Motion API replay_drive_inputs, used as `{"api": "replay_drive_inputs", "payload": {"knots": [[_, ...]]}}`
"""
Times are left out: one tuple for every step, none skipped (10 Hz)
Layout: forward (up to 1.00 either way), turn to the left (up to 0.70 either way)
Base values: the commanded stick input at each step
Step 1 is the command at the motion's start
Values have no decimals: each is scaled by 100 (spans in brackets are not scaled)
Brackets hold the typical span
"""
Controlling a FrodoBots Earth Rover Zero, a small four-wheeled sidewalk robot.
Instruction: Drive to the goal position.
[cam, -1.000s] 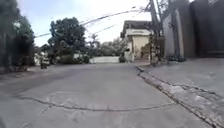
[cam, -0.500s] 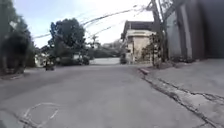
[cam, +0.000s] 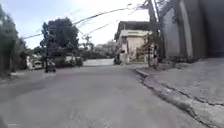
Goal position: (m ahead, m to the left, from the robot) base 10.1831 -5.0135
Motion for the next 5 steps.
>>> {"api": "replay_drive_inputs", "payload": {"knots": [[100, 0], [100, -24], [100, -36], [100, -36], [100, -14]]}}
